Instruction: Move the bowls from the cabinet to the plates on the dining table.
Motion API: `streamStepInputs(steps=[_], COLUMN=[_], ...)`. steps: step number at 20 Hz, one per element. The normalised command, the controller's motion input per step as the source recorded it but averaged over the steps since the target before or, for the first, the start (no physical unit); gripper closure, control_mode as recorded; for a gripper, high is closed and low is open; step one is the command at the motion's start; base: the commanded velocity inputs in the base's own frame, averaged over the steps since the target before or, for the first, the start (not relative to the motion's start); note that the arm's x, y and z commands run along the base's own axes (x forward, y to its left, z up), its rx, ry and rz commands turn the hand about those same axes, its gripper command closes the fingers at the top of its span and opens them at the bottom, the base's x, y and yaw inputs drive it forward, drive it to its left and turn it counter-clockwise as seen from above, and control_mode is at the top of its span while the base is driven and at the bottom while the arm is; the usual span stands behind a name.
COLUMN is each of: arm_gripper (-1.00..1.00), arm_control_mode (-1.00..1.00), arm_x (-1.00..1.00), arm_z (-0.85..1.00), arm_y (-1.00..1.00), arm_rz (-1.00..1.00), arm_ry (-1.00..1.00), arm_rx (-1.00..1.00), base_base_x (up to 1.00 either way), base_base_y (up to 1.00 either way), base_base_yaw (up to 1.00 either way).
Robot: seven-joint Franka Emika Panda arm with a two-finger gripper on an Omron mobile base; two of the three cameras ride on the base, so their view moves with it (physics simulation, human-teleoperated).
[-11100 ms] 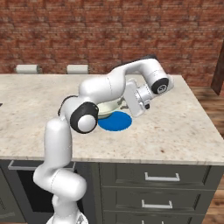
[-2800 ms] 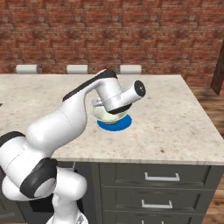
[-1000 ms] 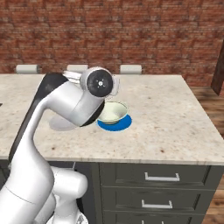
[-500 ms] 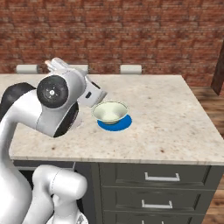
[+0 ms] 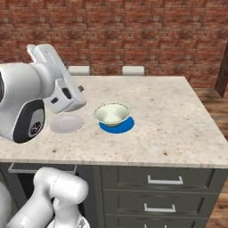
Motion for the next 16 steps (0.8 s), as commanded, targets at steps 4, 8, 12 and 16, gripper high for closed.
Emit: streamStepInputs(steps=[4, 8, 12, 16], arm_gripper=[-1.00, -1.00, -1.00, -1.00], arm_control_mode=[-1.00, -1.00, -1.00, -1.00], arm_x=[-0.57, -0.48, -0.31, -0.18], arm_z=[0.14, 0.03, 0.00, 0.00], arm_y=[0.09, 0.02, -0.08, -0.15], arm_rz=[-0.24, -0.15, 0.00, 0.02], arm_ry=[-0.03, -0.10, -0.14, -0.13], arm_rx=[0.38, 0.36, 0.41, 0.41], base_base_x=[0.00, 0.00, 0.00, 0.00], base_base_y=[0.00, 0.00, 0.00, 0.00], base_base_yaw=[0.00, 0.00, 0.00, 0.00])
